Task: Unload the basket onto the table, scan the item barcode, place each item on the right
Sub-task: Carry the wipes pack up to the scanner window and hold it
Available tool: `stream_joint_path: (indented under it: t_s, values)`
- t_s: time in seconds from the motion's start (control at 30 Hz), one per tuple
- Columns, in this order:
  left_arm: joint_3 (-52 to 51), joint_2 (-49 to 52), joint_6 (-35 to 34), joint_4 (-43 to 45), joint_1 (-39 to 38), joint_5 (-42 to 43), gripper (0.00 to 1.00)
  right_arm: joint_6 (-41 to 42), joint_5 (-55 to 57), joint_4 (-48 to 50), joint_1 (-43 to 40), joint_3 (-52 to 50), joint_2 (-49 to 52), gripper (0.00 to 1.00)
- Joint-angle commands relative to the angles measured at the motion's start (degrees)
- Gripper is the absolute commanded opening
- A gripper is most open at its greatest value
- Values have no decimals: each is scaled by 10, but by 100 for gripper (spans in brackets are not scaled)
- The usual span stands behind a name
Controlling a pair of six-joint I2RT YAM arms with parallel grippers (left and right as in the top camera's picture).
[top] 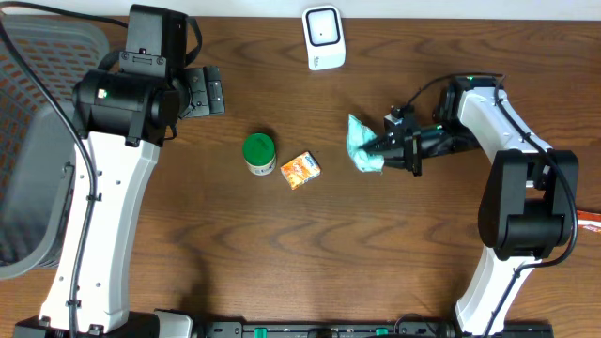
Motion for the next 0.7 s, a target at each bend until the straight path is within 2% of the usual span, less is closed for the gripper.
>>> stream_joint_path:
  t_s: [0.0,0.13,0.23,0.27,0.37,0.67]
  values:
    - [2,2,1,-2,3,-9,98,146,-69,2,-5,7,-14,1]
    - [2,2,1,-2,3,-9,98,146,-24,41,-4,7,-14,1]
    - [2,2,1,-2,3,-9,98,122,7,128,-3,7,-14,1]
    - [2,2,2,-2,3,-9,98,111,24,206,-3,7,-14,1]
    - [2,2,1,-2,3,-9,98,116,82,339,-3,7,-14,1]
    - [2,2,2,-2,3,-9,98,288,190,746,40,7,-13,1]
